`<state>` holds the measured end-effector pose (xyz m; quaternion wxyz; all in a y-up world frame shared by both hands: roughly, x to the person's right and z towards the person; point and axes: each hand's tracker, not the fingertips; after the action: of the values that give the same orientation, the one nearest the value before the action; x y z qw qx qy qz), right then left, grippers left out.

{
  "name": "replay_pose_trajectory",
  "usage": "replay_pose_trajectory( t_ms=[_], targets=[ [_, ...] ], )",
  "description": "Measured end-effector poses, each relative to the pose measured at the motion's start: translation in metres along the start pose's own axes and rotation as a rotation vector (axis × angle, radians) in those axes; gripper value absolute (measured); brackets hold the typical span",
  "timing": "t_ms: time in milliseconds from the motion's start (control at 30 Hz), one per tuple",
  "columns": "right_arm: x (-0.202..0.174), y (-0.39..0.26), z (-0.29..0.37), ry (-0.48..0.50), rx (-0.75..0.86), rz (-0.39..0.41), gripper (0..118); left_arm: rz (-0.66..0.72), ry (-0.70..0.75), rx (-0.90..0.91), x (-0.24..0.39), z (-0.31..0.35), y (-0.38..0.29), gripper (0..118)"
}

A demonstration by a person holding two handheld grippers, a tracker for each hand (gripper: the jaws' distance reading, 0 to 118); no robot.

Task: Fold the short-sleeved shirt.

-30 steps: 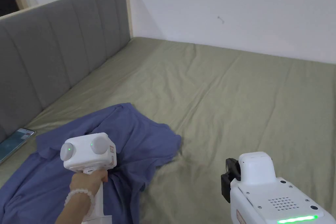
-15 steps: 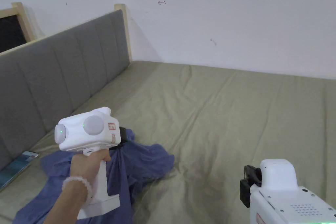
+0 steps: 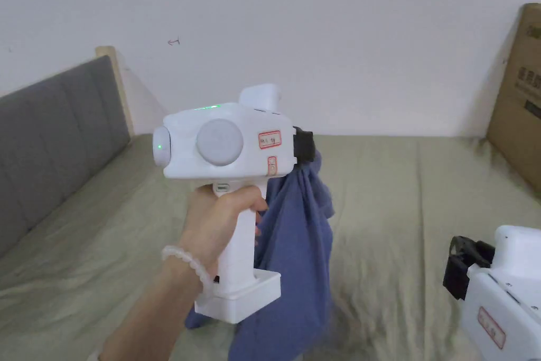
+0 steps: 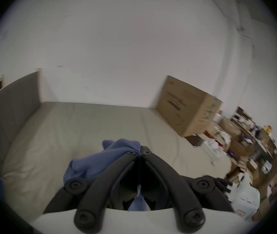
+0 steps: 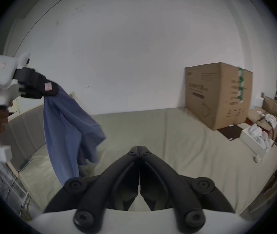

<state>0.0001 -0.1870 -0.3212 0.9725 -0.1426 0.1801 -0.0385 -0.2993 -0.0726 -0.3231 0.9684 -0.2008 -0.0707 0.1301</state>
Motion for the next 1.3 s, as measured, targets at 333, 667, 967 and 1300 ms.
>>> replay_pose_trajectory(
  t_ms=[333,667,967,1300],
  targets=[
    [0.087,-0.016,0.017,-0.197,-0.047,-0.105,0,-0.098,-0.036,-0.519,0.066,-0.173,-0.179,0],
    [0.102,-0.057,0.001,-0.21,-0.186,-0.089,0,-0.076,-0.014,-0.669,0.055,-0.203,-0.262,30],
    [0.076,-0.05,-0.004,-0.132,-0.189,-0.022,0,-0.033,0.014,-0.511,0.022,-0.15,-0.201,68],
    [0.041,-0.068,-0.014,-0.05,-0.242,0.014,0,0.109,0.21,-0.564,-0.062,-0.085,-0.24,0]
  ],
)
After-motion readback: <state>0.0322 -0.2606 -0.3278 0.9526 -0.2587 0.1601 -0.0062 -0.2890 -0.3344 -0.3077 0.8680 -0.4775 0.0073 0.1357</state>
